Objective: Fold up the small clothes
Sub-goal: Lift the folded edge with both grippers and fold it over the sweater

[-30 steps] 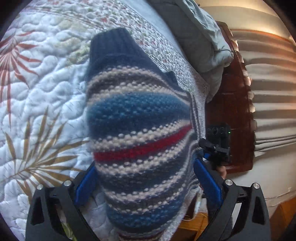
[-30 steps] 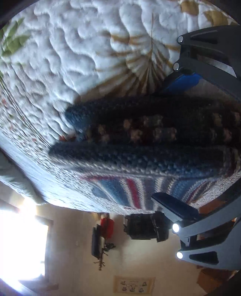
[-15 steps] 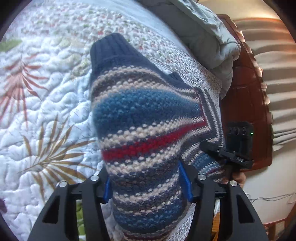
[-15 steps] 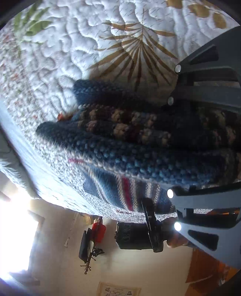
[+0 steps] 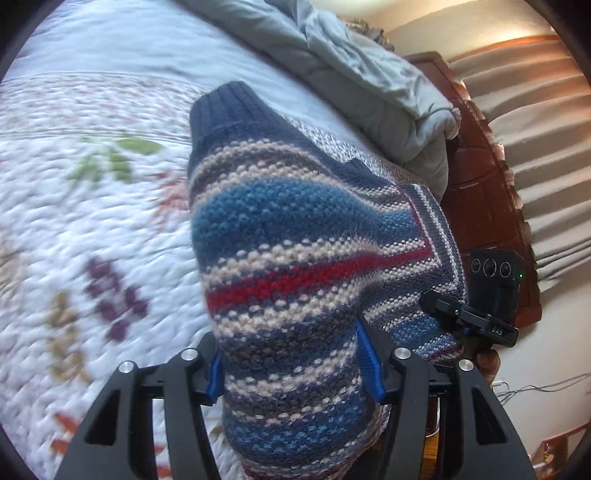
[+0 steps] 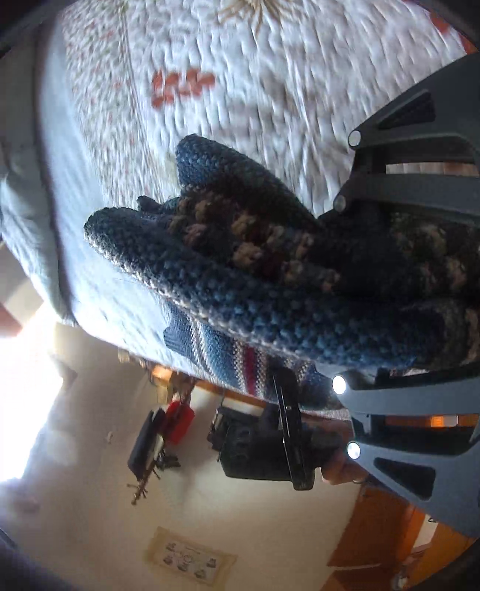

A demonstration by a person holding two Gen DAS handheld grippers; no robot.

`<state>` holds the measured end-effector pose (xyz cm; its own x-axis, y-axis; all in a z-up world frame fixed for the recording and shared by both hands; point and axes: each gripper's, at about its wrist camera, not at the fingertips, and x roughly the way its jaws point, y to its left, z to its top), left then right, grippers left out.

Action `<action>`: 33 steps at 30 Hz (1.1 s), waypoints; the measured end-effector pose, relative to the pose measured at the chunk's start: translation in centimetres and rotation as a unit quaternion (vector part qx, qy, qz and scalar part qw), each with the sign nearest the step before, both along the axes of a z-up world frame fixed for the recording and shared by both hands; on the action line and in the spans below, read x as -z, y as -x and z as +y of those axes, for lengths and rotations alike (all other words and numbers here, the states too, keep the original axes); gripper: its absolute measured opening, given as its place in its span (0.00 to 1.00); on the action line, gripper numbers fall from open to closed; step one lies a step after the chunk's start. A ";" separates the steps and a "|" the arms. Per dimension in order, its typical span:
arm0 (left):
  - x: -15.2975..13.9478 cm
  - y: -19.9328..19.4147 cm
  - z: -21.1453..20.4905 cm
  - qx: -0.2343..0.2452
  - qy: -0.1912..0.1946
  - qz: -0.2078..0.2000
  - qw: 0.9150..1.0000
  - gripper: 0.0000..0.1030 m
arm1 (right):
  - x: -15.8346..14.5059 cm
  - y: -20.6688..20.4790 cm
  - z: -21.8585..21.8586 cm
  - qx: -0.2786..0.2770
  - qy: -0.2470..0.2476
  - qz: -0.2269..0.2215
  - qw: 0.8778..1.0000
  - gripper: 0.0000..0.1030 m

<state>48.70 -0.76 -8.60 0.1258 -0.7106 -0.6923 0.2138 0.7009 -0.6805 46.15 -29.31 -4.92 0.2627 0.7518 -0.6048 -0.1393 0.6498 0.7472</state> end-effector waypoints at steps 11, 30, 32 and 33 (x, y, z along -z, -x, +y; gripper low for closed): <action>1.2 9.5 12.5 -0.035 -0.005 0.011 0.999 0.56 | -0.6 6.8 12.5 -0.042 -0.025 -0.001 0.999 0.42; 12.9 15.0 16.2 -0.034 0.033 0.040 0.998 0.56 | 8.0 10.6 17.4 -0.034 0.004 0.069 0.997 0.43; 13.4 15.1 16.5 -0.035 0.037 0.038 0.998 0.57 | 8.7 10.4 17.3 -0.039 -0.003 0.077 0.996 0.44; 13.6 15.4 16.8 -0.034 0.036 0.036 0.998 0.58 | 9.1 10.4 17.3 -0.040 -0.007 0.082 0.996 0.46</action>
<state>33.29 15.99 -22.23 0.1266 -0.7504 -0.6487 0.1162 0.6607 -0.7416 35.77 -12.02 -14.03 0.1000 0.7745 -0.6246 -0.0657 0.6315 0.7726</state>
